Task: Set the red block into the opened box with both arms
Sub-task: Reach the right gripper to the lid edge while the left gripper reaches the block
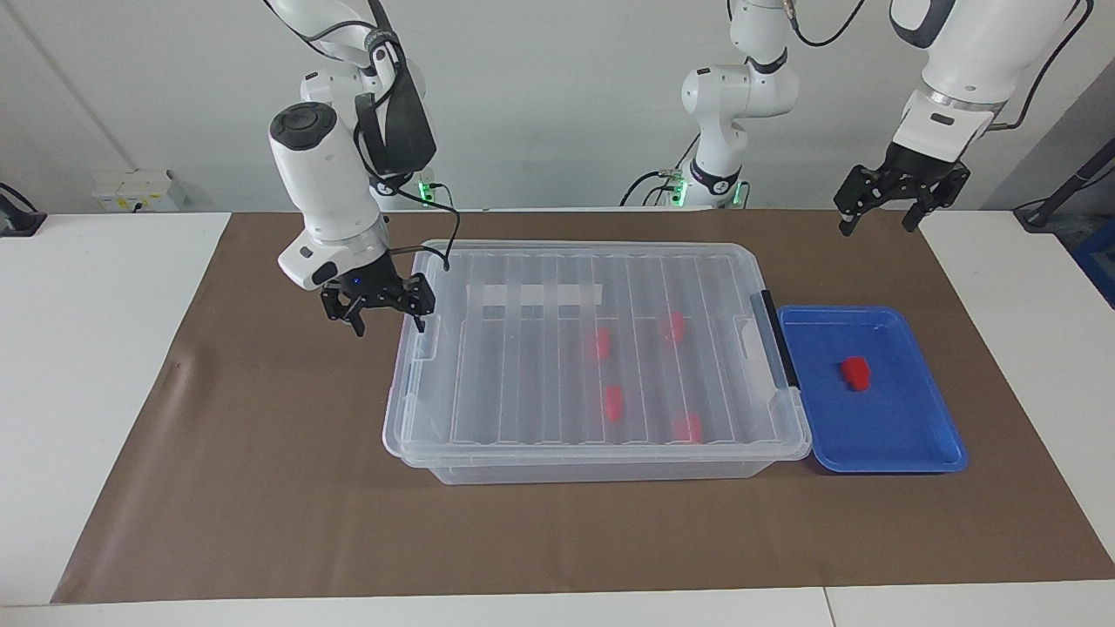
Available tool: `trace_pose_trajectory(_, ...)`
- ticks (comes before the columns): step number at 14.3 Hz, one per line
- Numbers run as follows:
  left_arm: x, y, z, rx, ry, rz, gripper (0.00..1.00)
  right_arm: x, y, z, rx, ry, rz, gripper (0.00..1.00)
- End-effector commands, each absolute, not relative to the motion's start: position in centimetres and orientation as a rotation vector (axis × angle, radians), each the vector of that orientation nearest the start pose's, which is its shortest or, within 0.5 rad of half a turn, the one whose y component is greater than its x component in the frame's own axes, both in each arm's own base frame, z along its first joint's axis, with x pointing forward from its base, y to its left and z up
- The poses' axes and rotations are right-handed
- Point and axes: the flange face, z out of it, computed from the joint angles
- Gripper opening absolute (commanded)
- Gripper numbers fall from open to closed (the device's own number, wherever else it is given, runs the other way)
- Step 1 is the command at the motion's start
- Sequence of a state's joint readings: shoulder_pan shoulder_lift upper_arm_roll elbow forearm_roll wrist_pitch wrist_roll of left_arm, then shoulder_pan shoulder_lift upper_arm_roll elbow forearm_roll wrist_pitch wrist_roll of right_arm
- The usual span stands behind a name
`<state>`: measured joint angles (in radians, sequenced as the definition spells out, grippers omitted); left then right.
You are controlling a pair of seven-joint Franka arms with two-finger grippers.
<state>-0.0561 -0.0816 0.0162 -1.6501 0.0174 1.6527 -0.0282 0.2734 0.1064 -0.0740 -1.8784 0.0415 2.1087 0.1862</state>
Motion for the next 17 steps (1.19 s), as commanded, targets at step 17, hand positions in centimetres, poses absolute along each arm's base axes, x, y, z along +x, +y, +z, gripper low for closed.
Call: trace_pose_trajectory(17,58.9,8.5,45.9,-3.087,0.108,-0.251,1.0,59.4,4.9,44.8,-3.284,-0.017,-0.121,1.0)
